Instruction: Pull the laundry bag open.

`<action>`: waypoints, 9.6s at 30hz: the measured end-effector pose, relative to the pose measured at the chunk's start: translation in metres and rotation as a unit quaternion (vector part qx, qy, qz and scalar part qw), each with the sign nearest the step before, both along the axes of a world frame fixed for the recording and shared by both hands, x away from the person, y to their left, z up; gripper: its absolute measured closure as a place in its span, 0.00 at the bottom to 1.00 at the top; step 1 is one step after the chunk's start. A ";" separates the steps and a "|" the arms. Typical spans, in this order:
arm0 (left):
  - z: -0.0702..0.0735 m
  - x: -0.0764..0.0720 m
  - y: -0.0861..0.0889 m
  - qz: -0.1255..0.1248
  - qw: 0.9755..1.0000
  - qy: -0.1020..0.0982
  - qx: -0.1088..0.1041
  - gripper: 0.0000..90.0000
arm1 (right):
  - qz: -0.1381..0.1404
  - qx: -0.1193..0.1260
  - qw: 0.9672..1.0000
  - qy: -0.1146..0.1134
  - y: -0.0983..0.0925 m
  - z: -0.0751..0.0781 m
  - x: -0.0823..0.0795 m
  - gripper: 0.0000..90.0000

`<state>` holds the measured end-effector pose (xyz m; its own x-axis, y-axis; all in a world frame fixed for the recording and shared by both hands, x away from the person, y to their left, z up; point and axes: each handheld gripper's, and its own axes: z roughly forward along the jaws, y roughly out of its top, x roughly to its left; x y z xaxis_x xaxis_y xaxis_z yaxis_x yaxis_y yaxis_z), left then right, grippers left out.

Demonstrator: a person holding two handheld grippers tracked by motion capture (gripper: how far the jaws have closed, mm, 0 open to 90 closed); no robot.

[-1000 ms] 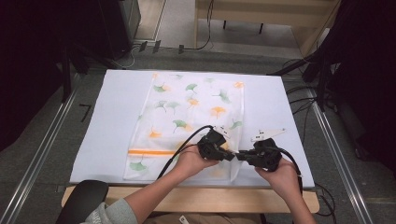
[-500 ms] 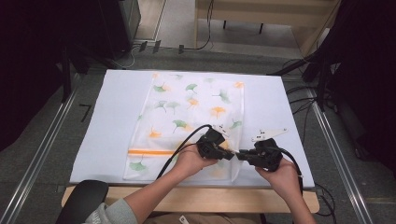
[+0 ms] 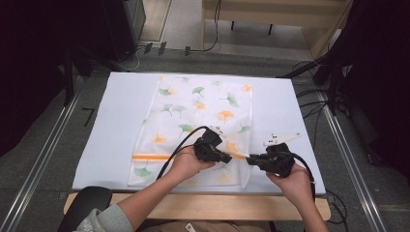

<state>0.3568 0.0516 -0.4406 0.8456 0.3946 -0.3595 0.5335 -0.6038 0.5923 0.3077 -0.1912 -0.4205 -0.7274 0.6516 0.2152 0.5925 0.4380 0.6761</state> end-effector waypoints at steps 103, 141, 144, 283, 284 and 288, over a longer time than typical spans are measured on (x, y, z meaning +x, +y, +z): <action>-0.003 0.011 0.069 0.063 0.997 0.033 0.021 1.00 | -0.010 -0.010 1.000 0.006 -0.007 -0.003 0.004 0.94; 0.001 0.003 0.102 0.094 0.994 0.033 0.037 1.00 | -0.009 -0.010 1.000 0.011 -0.009 -0.003 0.007 0.94; 0.002 0.002 0.115 0.100 0.993 0.041 0.038 1.00 | -0.009 -0.012 1.000 0.010 -0.009 -0.003 0.008 0.94; 0.012 -0.015 0.225 0.169 0.984 0.053 0.028 1.00 | -0.015 -0.033 0.999 0.020 -0.006 -0.009 0.012 0.93; 0.012 -0.015 0.225 0.170 0.984 0.054 0.028 1.00 | -0.014 -0.033 0.999 0.020 -0.006 -0.009 0.012 0.93; 0.011 -0.015 0.225 0.170 0.984 0.055 0.028 1.00 | -0.015 -0.033 0.999 0.020 -0.006 -0.009 0.012 0.93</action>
